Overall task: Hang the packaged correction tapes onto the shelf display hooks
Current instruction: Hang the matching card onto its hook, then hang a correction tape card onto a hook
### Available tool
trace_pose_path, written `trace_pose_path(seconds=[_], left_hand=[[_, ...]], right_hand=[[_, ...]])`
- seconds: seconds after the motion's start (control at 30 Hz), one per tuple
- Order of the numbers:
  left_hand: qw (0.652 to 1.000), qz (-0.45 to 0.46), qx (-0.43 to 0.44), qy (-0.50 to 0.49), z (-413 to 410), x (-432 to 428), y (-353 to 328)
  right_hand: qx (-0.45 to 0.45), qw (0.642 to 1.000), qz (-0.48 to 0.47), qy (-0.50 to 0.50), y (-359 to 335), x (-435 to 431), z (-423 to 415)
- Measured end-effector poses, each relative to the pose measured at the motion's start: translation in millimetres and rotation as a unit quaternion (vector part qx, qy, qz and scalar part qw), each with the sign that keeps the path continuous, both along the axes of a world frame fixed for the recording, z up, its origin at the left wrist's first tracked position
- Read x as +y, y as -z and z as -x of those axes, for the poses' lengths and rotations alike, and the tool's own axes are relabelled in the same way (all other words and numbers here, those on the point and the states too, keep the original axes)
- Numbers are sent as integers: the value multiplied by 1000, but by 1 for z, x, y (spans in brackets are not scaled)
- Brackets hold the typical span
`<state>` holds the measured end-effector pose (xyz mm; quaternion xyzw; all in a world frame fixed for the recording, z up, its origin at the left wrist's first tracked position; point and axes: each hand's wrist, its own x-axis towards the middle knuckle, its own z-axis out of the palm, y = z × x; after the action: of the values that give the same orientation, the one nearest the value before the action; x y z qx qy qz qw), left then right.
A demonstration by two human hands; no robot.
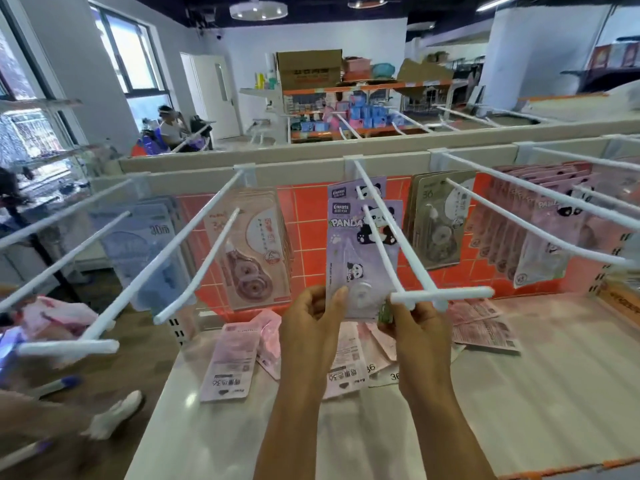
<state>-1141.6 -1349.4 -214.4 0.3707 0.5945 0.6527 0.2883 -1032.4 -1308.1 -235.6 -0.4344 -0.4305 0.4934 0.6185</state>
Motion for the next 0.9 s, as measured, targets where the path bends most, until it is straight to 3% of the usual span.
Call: trace_pose_path(seconds=[0.23,0.4,0.6,0.7,0.8,0.9], left_hand=[[998,28,49,20,10,25,-11],[996,42,74,7,10,35,-11],[996,55,65,1,8,43,4],[997,57,51,-10,2,38,15],[988,129,63,-58,-7,34,32],[969,159,182,-61,-9,32,51]], right_hand=[[-14,998,-31,49,4,22,6],[15,997,-1,73,2,35,14],[-34,998,-38,29,13,32,6],[-26,999,-5,-19,17,31,1],[-84,996,30,-9,25,33,-3],[-200,979,25,-36,39,31,-6]])
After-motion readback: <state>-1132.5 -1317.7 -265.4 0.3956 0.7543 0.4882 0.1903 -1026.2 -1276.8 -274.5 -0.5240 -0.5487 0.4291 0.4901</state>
